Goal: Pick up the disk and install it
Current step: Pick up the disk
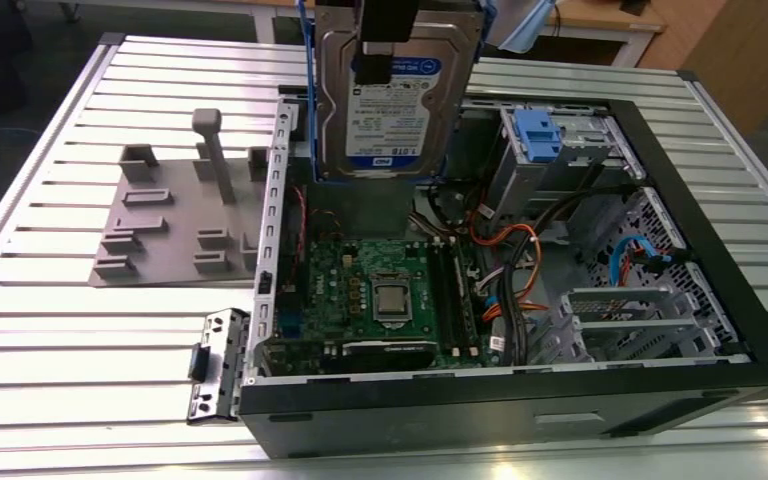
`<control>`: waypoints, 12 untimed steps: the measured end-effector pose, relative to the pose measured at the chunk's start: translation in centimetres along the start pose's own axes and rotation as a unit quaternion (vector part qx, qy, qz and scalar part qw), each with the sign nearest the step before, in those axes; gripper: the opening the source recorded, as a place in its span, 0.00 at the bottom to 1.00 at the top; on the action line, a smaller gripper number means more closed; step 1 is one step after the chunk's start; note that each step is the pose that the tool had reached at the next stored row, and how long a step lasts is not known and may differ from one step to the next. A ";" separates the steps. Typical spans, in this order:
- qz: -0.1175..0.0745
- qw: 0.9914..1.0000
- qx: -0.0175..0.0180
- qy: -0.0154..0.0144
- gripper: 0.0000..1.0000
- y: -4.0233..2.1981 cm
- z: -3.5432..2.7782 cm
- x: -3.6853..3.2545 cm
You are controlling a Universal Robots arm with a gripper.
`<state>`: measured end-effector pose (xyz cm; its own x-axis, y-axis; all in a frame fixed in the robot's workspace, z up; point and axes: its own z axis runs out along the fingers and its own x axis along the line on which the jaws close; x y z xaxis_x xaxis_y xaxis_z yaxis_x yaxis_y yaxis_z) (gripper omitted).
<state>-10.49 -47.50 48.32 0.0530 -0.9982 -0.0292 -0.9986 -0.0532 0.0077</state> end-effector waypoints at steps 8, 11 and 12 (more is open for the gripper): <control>0.000 1.000 0.000 0.000 0.36 0.00 0.00 0.30; 0.000 1.000 0.000 0.000 0.36 0.00 -0.01 0.41; 0.000 1.000 0.000 0.000 0.36 -0.01 -0.01 0.44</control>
<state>-10.46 -47.95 48.32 0.0530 -0.9982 -0.0292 -0.9985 -0.0533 0.0078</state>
